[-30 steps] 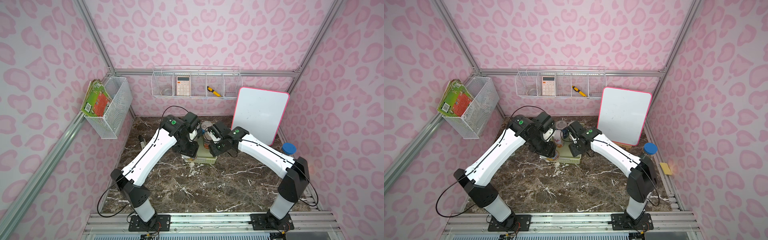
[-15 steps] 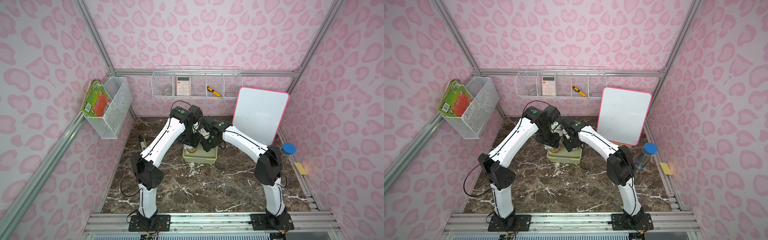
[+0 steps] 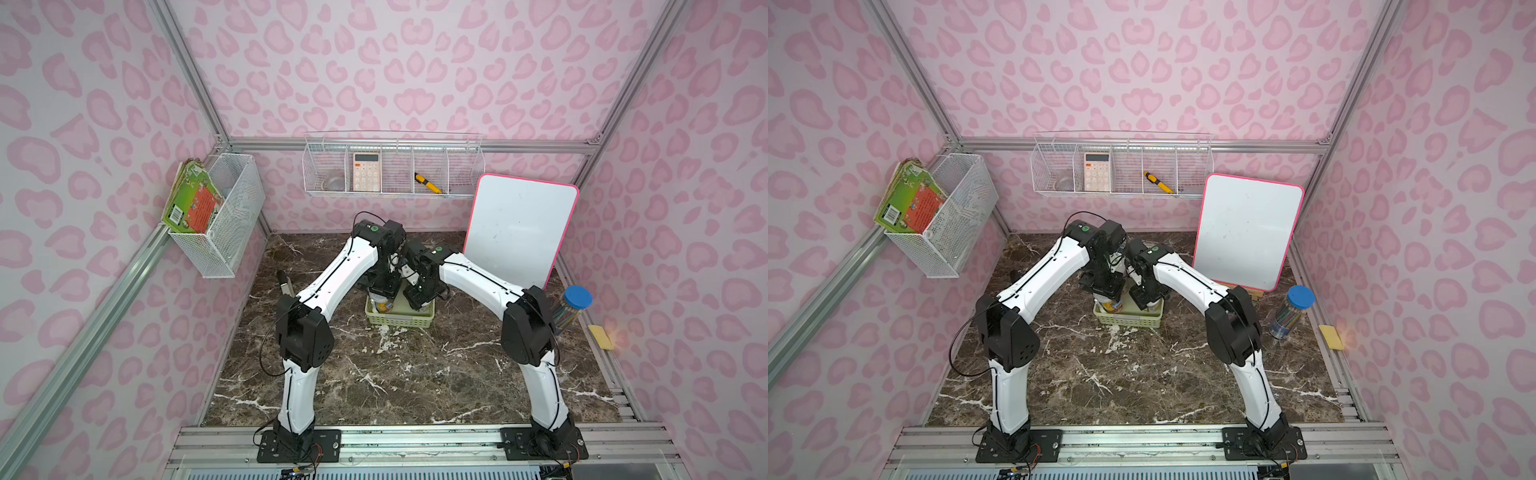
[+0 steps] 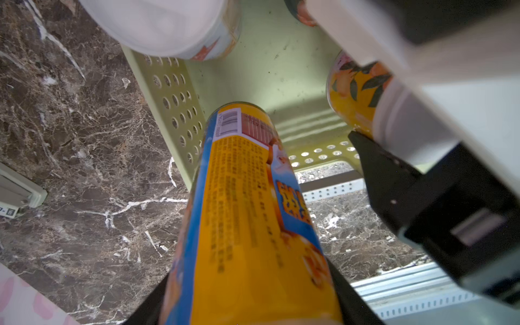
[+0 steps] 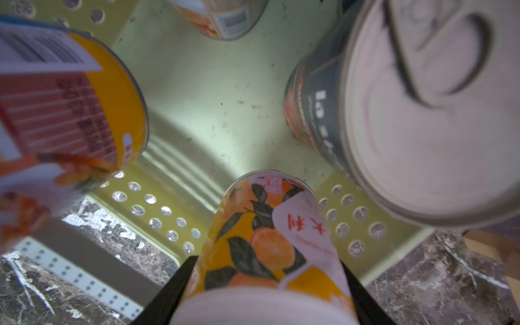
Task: Put the canned food in the basket
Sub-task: Place the canned food in the basket.
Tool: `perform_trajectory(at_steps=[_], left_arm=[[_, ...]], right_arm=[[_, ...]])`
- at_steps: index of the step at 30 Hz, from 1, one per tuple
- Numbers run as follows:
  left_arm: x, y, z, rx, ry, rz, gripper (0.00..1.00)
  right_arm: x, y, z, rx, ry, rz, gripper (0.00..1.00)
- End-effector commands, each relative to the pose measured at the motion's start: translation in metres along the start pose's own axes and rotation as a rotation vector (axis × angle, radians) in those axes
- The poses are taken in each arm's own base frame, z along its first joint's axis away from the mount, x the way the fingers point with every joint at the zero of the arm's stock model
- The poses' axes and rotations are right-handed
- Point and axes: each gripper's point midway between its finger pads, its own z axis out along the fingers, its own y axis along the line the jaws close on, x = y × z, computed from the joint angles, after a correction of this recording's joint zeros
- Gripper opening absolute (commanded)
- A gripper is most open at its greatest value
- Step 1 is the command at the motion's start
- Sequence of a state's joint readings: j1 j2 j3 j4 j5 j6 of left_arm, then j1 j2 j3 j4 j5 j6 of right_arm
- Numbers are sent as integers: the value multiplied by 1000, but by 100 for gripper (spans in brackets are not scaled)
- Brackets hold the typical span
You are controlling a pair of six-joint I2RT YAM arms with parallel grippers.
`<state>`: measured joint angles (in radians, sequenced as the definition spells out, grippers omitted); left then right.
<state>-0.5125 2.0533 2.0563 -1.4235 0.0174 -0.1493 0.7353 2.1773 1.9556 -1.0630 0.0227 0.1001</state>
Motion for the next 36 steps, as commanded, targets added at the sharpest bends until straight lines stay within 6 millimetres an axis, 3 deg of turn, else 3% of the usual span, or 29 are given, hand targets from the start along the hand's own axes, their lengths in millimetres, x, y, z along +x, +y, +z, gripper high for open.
perform_trajectory(at_steps=[1,11,13,15,19,25,31,36], left_arm=[[-6,-2,7,12,-12,16,0],[-4,-3,31,50,17,-11,0],[-4,-2,30,58,15,-18,12],[-4,-1,30,58,16,-23,17],[-5,2,26,54,4,-30,40],[-11,2,13,65,-36,-44,63],[-11,2,13,80,-17,-41,68],[-3,-3,16,131,35,-42,64]], right_arm=[[-2,3,5,-12,6,-15,58],[-4,7,23,-26,32,-19,63],[-3,6,25,-23,39,-18,69],[-4,7,25,-23,34,-17,75],[-9,5,19,-17,9,-15,86],[-18,3,10,-32,-32,0,88],[-19,-2,4,-42,-47,14,89],[-16,5,9,-76,-38,7,89]])
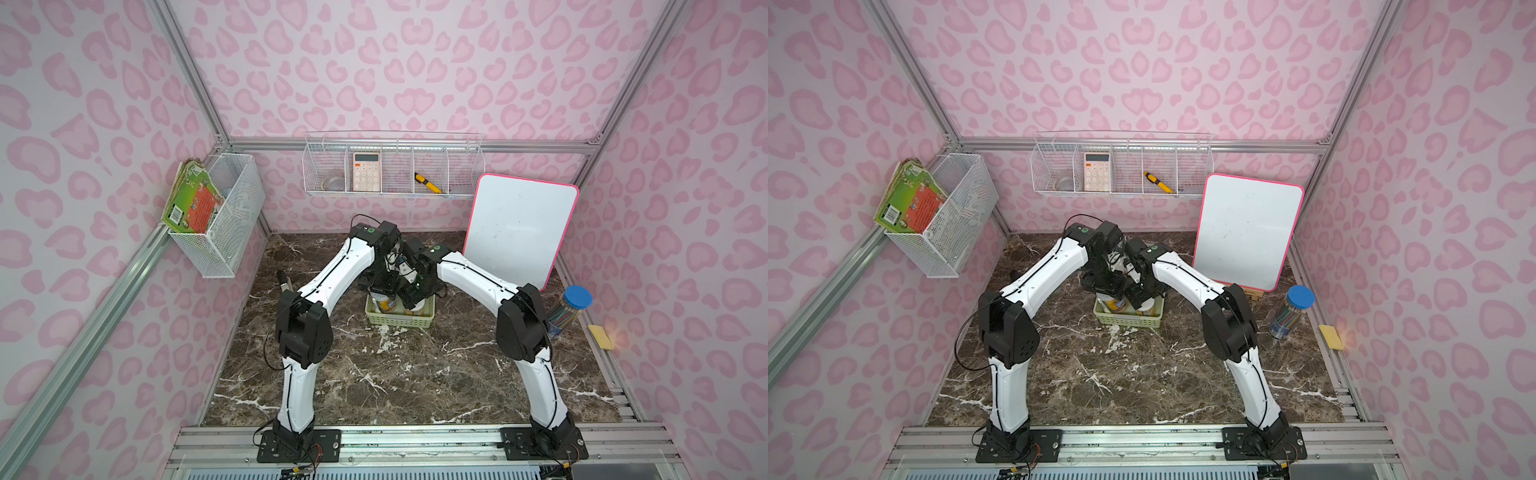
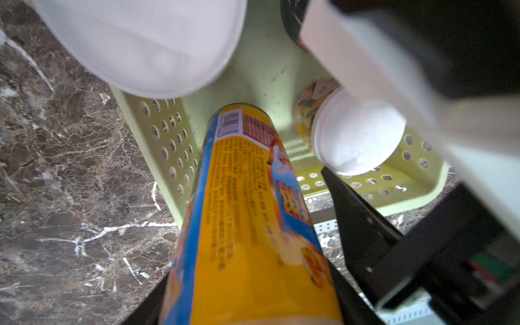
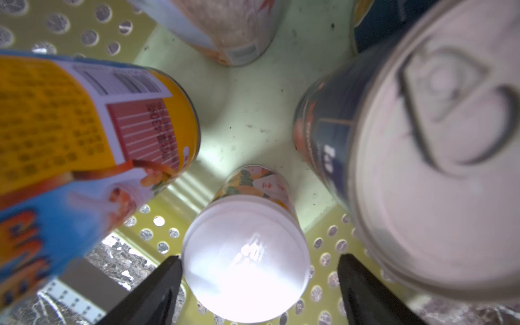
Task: Put the canned food in the basket
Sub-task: Place the canned food in the basket.
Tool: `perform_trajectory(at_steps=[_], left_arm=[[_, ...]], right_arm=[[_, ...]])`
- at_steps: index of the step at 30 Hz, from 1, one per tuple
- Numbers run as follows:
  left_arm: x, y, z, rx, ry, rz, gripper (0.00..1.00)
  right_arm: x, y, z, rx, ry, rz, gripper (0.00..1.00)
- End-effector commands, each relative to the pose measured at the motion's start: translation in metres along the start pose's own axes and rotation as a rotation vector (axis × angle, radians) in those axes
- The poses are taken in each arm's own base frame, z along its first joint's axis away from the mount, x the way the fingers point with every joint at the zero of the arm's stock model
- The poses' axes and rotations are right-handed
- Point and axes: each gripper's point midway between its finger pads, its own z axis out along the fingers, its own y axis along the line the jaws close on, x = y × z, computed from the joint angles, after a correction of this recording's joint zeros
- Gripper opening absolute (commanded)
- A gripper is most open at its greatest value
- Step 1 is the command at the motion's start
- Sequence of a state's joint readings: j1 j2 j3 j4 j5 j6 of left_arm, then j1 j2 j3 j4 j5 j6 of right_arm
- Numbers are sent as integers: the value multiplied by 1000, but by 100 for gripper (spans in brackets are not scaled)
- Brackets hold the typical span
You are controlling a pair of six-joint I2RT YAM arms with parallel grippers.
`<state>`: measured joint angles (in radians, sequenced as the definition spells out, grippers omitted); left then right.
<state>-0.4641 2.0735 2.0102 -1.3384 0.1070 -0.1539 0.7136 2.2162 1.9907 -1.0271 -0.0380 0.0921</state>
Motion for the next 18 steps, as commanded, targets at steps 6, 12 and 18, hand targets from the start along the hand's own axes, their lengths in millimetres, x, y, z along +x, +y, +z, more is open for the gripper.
perform_trajectory(at_steps=[6,12,18], left_arm=[[17,-3,4,49,113,2,64],[14,0,7,28,117,-10,97],[8,6,-8,-16,61,-16,99]], right_arm=[[6,-2,3,-20,-11,18,89],[6,-9,-8,-26,-42,34,90],[6,-13,-14,-32,-68,51,90]])
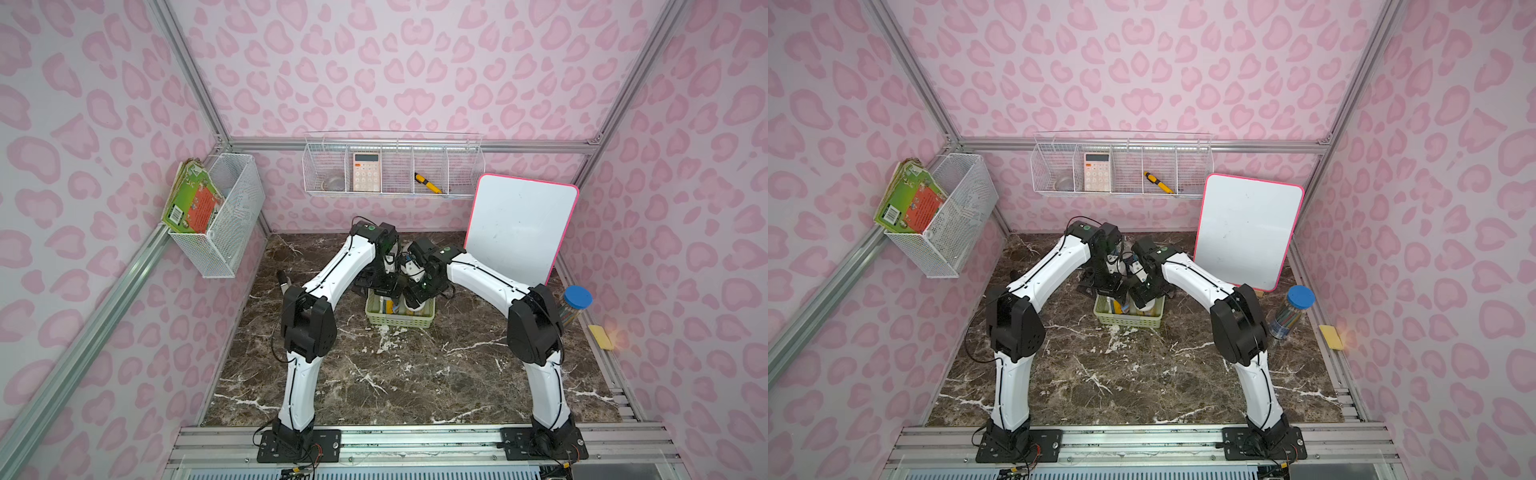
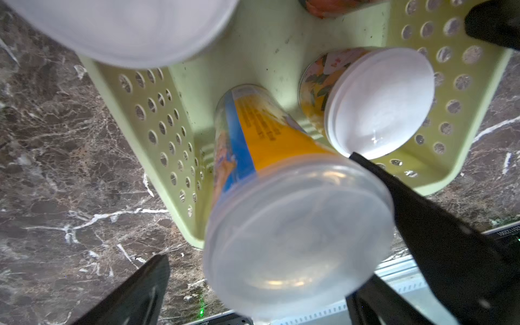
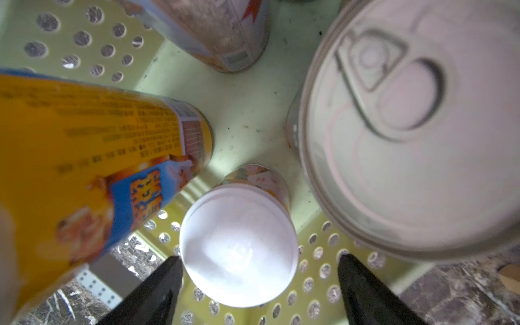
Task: Put the canned food in the basket
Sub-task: Place the canned food in the basket.
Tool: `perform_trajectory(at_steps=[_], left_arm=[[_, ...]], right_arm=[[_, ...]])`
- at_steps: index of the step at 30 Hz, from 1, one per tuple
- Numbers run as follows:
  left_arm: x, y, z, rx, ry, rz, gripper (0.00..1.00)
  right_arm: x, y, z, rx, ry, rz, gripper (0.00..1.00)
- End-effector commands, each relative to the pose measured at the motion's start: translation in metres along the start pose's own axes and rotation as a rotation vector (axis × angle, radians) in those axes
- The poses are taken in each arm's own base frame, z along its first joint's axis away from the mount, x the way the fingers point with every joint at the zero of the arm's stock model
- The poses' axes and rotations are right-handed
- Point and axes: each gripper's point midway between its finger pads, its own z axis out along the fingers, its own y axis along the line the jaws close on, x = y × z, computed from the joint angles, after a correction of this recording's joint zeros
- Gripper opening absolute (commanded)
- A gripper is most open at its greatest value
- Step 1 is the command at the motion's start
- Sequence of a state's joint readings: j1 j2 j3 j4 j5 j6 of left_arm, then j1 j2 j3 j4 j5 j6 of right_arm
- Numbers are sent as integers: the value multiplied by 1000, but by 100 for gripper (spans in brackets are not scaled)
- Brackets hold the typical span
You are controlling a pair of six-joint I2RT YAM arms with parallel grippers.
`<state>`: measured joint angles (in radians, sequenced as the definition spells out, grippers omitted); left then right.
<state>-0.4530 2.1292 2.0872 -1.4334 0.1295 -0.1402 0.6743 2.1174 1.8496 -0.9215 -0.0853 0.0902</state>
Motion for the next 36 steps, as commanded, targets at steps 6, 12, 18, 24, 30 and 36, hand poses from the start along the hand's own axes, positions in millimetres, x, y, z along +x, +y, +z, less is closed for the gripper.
perform_trajectory(at_steps=[6,12,18,24,30,36], left_arm=[[-4,8,-66,-64,-212,-49,99],[2,12,-133,-75,-463,-83,99],[11,18,-146,-82,-626,-65,99],[22,27,-135,-104,-590,-85,99],[23,29,-133,-117,-590,-83,99],[22,30,-131,-119,-590,-78,99]], right_arm=[[0,-1,-8,-22,-25,18,90],[3,5,-2,-13,-19,8,82],[0,16,13,-21,-10,8,79],[-14,27,20,-31,-31,4,80],[-17,34,27,-43,-31,2,80],[-7,31,33,-36,-15,4,80]])
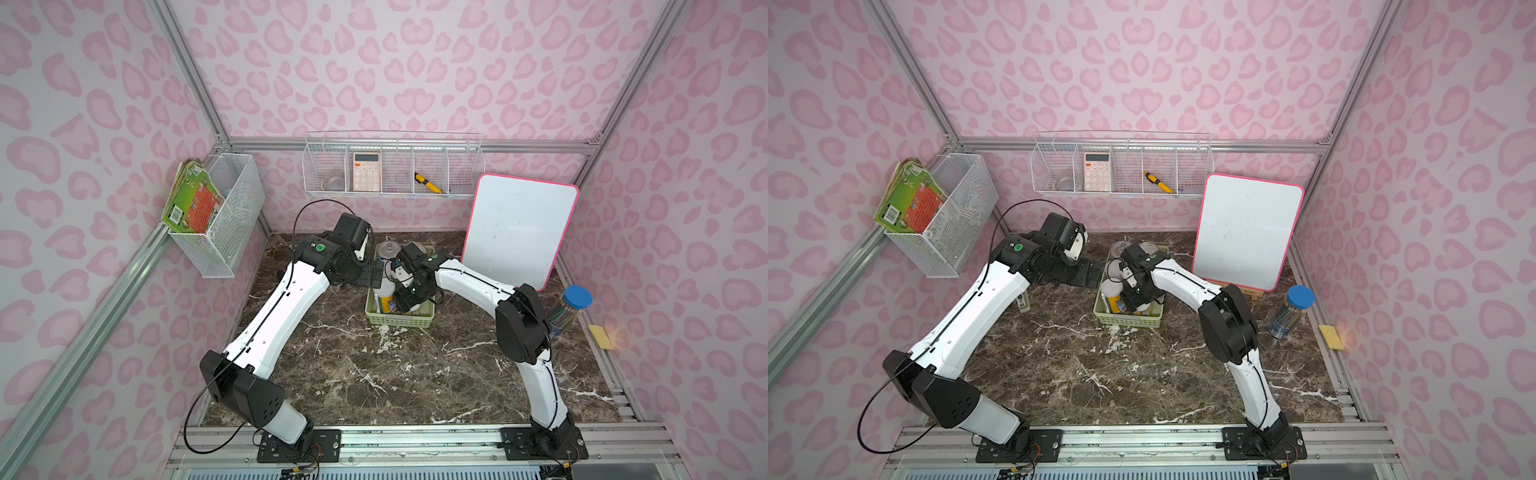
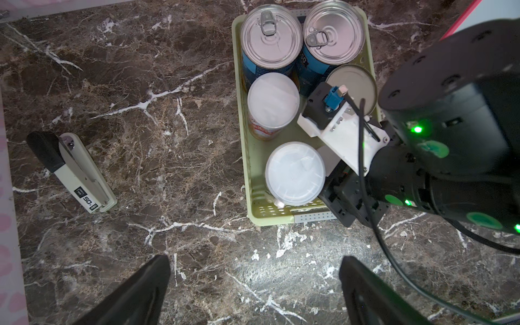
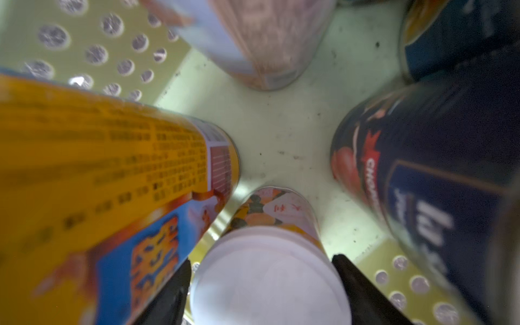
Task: Put the canned food in the basket
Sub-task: Place the canned food in the basket, then adjust the canned food in the basket.
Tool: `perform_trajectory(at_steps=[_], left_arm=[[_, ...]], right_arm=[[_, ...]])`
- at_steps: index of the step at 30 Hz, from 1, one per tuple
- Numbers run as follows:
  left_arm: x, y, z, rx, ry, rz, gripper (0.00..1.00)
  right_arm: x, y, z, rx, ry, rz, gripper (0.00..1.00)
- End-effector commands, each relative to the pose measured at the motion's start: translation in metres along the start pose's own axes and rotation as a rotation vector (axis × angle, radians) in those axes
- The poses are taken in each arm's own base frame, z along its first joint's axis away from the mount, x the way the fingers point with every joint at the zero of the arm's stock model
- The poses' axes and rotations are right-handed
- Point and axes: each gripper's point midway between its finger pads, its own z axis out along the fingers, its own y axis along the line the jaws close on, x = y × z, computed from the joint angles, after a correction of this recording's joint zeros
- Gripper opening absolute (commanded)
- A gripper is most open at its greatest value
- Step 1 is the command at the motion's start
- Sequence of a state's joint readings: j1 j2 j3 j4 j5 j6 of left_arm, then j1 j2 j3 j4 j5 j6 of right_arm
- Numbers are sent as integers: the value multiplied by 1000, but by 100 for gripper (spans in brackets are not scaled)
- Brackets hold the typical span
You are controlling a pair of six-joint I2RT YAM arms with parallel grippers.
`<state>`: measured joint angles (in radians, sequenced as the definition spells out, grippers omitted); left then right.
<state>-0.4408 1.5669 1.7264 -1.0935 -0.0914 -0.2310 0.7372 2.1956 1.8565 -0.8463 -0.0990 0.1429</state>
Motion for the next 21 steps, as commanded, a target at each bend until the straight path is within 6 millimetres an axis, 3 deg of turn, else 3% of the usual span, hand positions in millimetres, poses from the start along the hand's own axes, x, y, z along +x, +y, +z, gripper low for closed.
perform_trajectory(at_steps=[1,14,21], left_arm=[[-3,-1,1,3,-11,9,99],[7,2,9,-6,7,16,99],[13,3,11,-10,20,17,99]], right_arm=[[0,-2,-2,1,-19,13,80],[23,-43,-3,210,49,26,80],[32,-54,-15,284,60,35,80]])
